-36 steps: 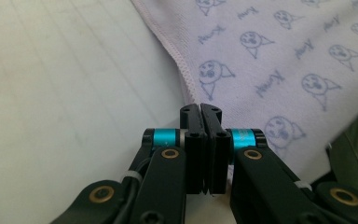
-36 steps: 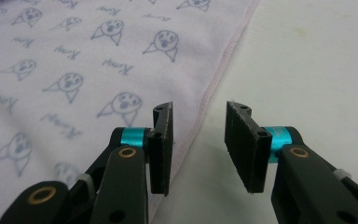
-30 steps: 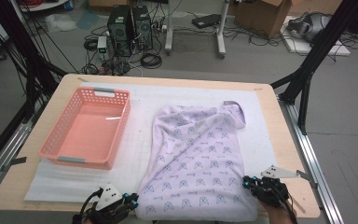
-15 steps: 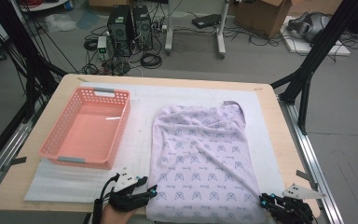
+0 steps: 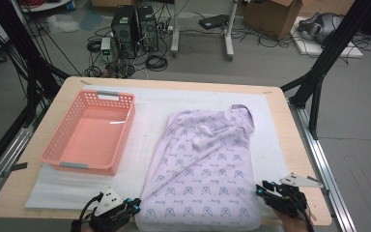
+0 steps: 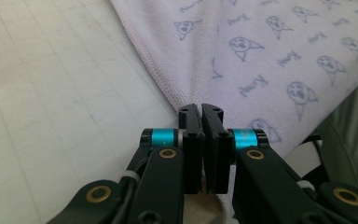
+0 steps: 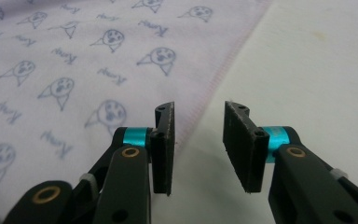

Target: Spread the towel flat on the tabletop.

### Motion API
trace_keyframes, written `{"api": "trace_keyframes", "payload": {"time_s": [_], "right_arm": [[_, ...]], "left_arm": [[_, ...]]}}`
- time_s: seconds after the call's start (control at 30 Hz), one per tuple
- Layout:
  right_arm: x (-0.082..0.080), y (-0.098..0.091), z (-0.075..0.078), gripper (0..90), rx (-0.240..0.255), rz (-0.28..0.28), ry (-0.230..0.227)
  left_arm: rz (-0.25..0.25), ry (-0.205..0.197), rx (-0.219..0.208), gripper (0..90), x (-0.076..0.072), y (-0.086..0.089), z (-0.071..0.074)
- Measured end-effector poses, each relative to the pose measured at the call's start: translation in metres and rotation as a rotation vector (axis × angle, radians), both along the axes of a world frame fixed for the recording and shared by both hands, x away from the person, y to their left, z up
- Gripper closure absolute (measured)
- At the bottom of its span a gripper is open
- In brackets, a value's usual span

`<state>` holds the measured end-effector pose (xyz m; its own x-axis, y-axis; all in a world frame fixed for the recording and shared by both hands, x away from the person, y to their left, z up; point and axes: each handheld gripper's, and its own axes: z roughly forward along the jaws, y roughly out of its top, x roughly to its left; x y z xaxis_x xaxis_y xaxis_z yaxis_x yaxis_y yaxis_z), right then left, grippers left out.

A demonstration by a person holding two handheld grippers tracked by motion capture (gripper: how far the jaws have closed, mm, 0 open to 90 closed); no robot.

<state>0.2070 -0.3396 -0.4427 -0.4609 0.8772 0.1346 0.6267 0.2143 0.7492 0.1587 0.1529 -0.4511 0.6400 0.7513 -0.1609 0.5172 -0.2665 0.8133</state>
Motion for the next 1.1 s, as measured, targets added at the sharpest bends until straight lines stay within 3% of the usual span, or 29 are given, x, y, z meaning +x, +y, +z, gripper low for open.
{"api": "trace_keyframes", "payload": {"time_s": [0.07,0.1,0.13,0.2,0.37,0.5,0.6,0.67,0.77,0.8,0.83,0.87,0.9,1.1], "right_arm": [[0.006,0.013,-0.004,65.8,-0.060,0.013,0.008],[0.006,0.016,-0.004,75.2,-0.091,0.017,-0.017],[0.005,0.017,-0.003,83.2,-0.087,0.037,-0.008],[0.002,0.015,-0.002,86.6,-0.097,0.058,0.002],[-0.020,-0.006,0.003,87.0,-0.125,0.059,0.028],[-0.041,-0.023,0.006,87.0,-0.170,0.034,0.043],[-0.047,-0.029,0.006,85.1,-0.109,0.037,0.043],[-0.047,-0.029,0.006,73.1,-0.090,0.018,0.028],[-0.044,-0.029,0.008,68.4,-0.055,-0.006,-0.002],[-0.043,-0.028,0.009,67.5,-0.048,-0.013,-0.006],[-0.043,-0.028,0.010,66.8,-0.042,-0.018,-0.010],[-0.042,-0.028,0.010,66.8,-0.038,-0.020,-0.018],[-0.041,-0.028,0.010,66.8,-0.036,-0.022,-0.021],[-0.029,-0.027,0.008,67.1,-0.009,-0.035,-0.018]], "left_arm": [[-0.002,-0.009,-0.017,81.9,0.000,-0.003,-0.001],[-0.004,-0.010,-0.025,76.7,0.001,-0.004,-0.001],[0.003,-0.020,-0.037,70.5,0.002,-0.005,-0.001],[0.011,-0.030,-0.055,61.8,0.006,-0.008,-0.001],[0.041,-0.048,-0.069,50.8,0.023,-0.014,0.002],[0.059,-0.032,-0.098,48.2,0.039,-0.021,0.002],[0.041,-0.013,-0.104,47.2,0.046,-0.030,0.000],[0.017,-0.003,-0.095,46.8,0.048,-0.038,-0.002],[-0.011,0.006,-0.042,52.1,0.048,-0.051,-0.008],[0.000,-0.029,-0.009,56.4,0.045,-0.054,-0.008],[0.010,-0.060,0.034,67.9,0.043,-0.055,-0.008],[0.007,-0.039,0.021,80.3,0.044,-0.053,-0.007],[0.013,-0.023,0.009,86.3,0.044,-0.051,-0.007],[0.003,-0.006,0.028,86.9,0.018,-0.030,-0.004]]}}
